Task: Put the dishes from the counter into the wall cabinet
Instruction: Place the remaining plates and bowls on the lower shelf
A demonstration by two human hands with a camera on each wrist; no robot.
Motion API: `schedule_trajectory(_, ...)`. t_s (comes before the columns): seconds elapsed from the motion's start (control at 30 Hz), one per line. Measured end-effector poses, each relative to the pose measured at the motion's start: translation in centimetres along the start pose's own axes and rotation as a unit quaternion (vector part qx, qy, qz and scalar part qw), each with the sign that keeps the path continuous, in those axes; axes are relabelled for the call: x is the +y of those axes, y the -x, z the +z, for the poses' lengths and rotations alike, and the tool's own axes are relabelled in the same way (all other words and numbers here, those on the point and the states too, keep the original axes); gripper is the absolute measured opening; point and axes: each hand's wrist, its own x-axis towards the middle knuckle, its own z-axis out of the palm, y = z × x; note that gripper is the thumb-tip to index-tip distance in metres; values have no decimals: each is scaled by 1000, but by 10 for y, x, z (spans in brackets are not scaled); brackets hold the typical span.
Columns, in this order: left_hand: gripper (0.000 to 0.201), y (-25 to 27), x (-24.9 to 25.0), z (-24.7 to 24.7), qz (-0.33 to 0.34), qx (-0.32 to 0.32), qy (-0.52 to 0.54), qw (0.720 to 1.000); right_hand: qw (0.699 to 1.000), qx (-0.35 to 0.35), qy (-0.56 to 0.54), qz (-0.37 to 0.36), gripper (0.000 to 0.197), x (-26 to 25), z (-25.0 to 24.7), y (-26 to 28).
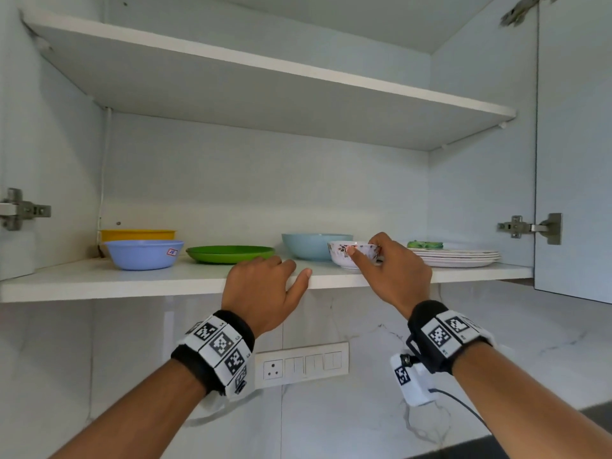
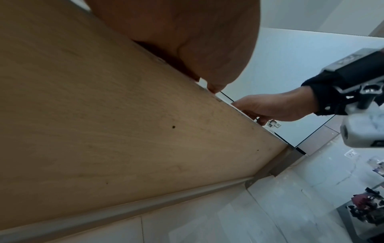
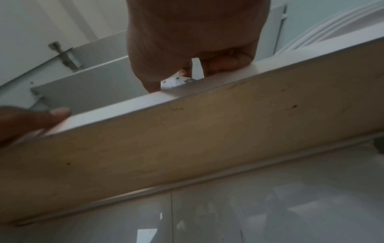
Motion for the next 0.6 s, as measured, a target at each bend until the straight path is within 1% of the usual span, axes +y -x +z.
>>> schedule_trajectory(0.17, 56, 1, 1, 0, -2, 12, 3, 1000, 999, 11, 29, -24, 51, 3, 5, 1)
schedule_trajectory(0.43, 56, 1, 0, 2, 3, 16, 12, 1000, 999, -28, 16, -5, 73, 2, -2, 3)
schedule_trajectory(0.53, 57, 1, -1, 2, 8, 18, 16, 1000, 1000, -30, -6, -5, 73, 4, -5, 8)
schedule_trajectory(0.6, 57, 1, -2, 1, 13, 18, 18, 1000, 999, -10, -37, -13, 67, 7, -5, 14)
